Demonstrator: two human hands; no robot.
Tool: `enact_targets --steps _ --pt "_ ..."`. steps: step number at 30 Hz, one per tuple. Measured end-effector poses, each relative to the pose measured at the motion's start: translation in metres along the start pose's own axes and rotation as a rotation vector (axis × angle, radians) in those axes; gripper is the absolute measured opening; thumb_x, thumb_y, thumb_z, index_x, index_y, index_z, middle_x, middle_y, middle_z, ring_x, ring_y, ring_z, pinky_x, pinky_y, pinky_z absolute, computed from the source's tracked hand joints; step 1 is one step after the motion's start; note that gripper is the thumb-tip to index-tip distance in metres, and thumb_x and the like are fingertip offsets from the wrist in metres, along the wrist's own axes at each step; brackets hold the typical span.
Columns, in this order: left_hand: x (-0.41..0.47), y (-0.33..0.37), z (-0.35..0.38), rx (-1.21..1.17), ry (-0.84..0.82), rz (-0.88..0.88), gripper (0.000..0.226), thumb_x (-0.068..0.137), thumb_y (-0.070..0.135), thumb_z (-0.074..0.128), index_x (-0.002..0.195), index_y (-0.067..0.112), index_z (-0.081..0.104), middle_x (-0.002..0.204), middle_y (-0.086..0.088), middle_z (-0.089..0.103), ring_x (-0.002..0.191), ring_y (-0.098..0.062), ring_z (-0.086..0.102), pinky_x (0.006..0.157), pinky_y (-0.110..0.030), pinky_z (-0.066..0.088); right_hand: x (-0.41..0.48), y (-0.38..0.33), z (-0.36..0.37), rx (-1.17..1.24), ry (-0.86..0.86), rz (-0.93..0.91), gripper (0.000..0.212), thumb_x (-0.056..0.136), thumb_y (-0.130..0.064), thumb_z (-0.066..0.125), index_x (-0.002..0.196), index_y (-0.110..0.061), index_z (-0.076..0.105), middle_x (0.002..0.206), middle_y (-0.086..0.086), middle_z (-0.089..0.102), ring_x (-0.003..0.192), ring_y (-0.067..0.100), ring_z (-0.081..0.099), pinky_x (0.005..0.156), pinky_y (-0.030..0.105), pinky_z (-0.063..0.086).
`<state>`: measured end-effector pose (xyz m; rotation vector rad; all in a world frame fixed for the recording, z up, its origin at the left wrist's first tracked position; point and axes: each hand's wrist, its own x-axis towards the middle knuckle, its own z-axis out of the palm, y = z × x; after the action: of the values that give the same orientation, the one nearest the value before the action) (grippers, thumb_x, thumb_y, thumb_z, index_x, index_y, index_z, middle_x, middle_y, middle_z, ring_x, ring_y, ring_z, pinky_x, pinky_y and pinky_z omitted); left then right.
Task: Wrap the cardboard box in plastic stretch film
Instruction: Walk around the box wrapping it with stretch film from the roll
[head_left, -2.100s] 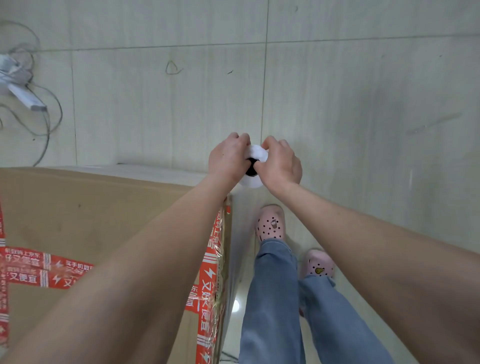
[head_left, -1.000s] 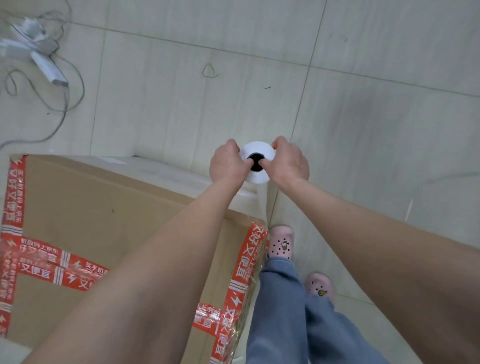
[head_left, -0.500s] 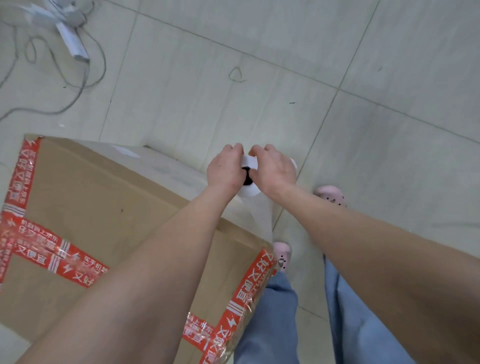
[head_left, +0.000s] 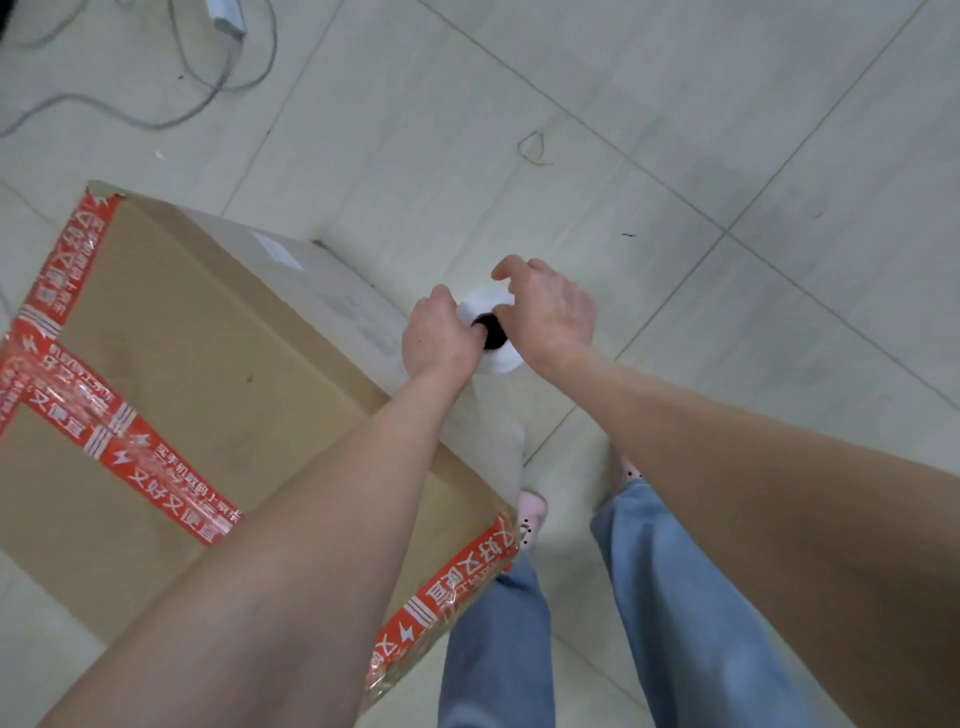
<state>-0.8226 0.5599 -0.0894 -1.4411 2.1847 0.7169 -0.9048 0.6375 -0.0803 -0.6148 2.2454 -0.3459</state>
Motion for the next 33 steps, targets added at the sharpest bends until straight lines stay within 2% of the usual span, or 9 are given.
enact_targets --steps 3,6,9,13,17,20,23,29,33 --pt "0.001 -0.009 -0.004 0.01 0.02 -0.051 0.027 0.082 0.024 0.062 0.1 0.007 0.05 0.104 -0.01 0.059 0.089 -0.027 0.055 0.064 -0.031 0.033 0.002 0.0 0.006 0.095 -0.111 0.124 0.055 0.084 -0.037 0.064 0.132 -0.022 0.041 0.117 0.004 0.057 0.104 0.028 0.058 0.074 0.032 0.042" --pt "0.0 -0.007 -0.005 0.051 0.015 -0.011 0.031 0.082 0.026 0.063 0.104 0.007 0.051 0.105 -0.01 0.057 0.092 -0.028 0.055 0.065 -0.032 0.035 -0.002 0.001 0.016 0.188 -0.132 0.193 0.044 0.086 -0.029 0.063 0.124 -0.016 0.045 0.109 0.007 0.06 0.09 0.027 0.057 0.067 0.031 0.041" --pt "0.001 -0.002 -0.004 0.142 0.044 0.107 0.029 0.083 0.019 0.06 0.108 0.009 0.049 0.11 -0.009 0.051 0.092 -0.029 0.056 0.064 -0.033 0.037 -0.002 0.001 0.018 0.178 -0.073 0.144 0.035 0.086 -0.017 0.056 0.121 -0.017 0.048 0.104 0.008 0.06 0.083 0.026 0.052 0.066 0.031 0.038" --pt "0.009 0.001 -0.006 0.189 0.069 0.209 0.028 0.085 0.012 0.054 0.113 0.013 0.05 0.114 -0.008 0.047 0.092 -0.028 0.054 0.061 -0.034 0.036 0.012 -0.006 0.009 0.034 -0.086 -0.012 0.039 0.087 -0.015 0.05 0.124 -0.024 0.052 0.111 0.007 0.058 0.101 0.029 0.057 0.071 0.031 0.039" --pt "0.012 0.003 -0.009 0.087 0.075 0.097 0.025 0.085 0.017 0.054 0.11 0.012 0.053 0.111 -0.007 0.051 0.089 -0.029 0.057 0.062 -0.032 0.035 0.021 -0.014 -0.001 0.015 -0.129 -0.136 0.044 0.09 -0.013 0.045 0.13 -0.028 0.053 0.12 0.007 0.054 0.111 0.028 0.054 0.081 0.033 0.041" --pt "0.015 0.004 -0.013 -0.007 0.049 -0.019 0.029 0.084 0.02 0.06 0.11 0.011 0.053 0.112 -0.01 0.053 0.095 -0.029 0.057 0.067 -0.031 0.035 0.014 -0.012 -0.001 0.224 -0.154 0.071 0.049 0.089 -0.017 0.054 0.137 -0.026 0.044 0.125 0.006 0.054 0.11 0.026 0.055 0.082 0.031 0.041" --pt "0.017 0.009 -0.013 0.0 -0.01 -0.042 0.031 0.081 0.021 0.063 0.108 0.008 0.053 0.111 -0.013 0.056 0.101 -0.031 0.056 0.07 -0.031 0.037 0.006 -0.004 -0.001 0.373 -0.189 0.24 0.036 0.086 -0.019 0.06 0.12 -0.018 0.051 0.112 0.007 0.061 0.087 0.024 0.054 0.07 0.027 0.041" --pt "0.025 0.011 -0.012 0.036 -0.003 -0.039 0.027 0.082 0.015 0.058 0.107 0.007 0.052 0.11 -0.014 0.056 0.097 -0.032 0.056 0.067 -0.032 0.035 0.014 -0.01 -0.014 0.235 -0.186 0.138 0.036 0.088 -0.018 0.06 0.123 -0.01 0.057 0.121 0.006 0.061 0.11 0.025 0.057 0.081 0.028 0.042" --pt "0.031 0.01 -0.013 0.053 0.014 -0.021 0.026 0.085 0.013 0.055 0.11 0.006 0.051 0.111 -0.013 0.053 0.097 -0.031 0.055 0.068 -0.032 0.035 0.026 -0.017 -0.009 0.178 -0.177 0.139 0.03 0.084 -0.015 0.059 0.114 -0.015 0.061 0.111 0.006 0.064 0.097 0.026 0.058 0.074 0.03 0.043"
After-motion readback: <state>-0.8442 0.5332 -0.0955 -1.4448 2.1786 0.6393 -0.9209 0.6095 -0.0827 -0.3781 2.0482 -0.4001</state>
